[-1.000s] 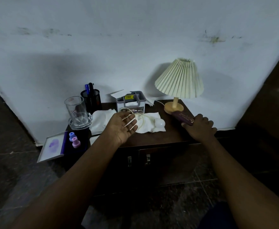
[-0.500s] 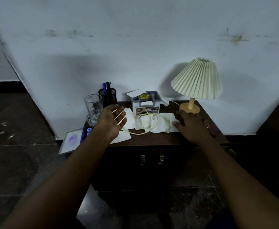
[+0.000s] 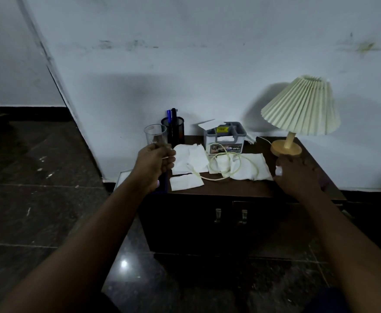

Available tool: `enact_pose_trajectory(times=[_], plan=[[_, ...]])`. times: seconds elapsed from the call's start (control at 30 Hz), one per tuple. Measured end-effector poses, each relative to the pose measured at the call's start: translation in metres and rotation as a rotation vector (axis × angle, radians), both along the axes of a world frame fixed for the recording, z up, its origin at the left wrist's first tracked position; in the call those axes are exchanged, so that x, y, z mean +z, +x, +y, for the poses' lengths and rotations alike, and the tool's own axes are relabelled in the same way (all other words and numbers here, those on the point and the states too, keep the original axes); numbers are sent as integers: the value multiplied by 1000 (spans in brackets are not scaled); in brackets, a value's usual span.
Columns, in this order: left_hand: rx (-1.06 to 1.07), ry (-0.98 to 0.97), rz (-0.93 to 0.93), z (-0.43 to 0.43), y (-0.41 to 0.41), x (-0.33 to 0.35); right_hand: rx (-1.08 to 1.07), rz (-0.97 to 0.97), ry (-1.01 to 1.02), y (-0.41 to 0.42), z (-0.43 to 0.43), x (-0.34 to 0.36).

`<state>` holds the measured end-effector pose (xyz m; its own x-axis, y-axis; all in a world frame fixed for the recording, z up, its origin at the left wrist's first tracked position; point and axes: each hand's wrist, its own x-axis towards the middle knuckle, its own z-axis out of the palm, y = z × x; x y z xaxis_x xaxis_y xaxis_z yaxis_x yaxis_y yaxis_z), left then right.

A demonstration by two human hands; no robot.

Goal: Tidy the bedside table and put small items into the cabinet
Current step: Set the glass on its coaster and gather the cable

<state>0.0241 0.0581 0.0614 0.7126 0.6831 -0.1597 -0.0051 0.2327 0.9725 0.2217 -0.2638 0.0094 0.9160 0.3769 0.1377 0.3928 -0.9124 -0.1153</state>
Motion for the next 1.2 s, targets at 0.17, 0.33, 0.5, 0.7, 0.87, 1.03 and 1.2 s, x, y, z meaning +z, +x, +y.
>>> enact_pose_trajectory(times=[0.17,0.33,0.5,0.7,0.87,1.03,1.2], plan=[[-242,887,327,-14,6,-29,-20,-37,51,-5,9,8],[-443,1248,412,-32,22,-43,60,-146,50,-16,43,13],[-549,1505,588,-49,48,-49,36,-54,56,-14,84,4],[-530,1555,554,-48,62,-56,-78,29,62,-6,111,-8],[-557,1508,491,-44,64,-59,-118,21,174,0,115,-9],[-589,1435,426,-49,58,-54,-93,50,113,7,113,-13],[-381,1406,508,-35,45,-52,-77,-69,213,2,114,-8]])
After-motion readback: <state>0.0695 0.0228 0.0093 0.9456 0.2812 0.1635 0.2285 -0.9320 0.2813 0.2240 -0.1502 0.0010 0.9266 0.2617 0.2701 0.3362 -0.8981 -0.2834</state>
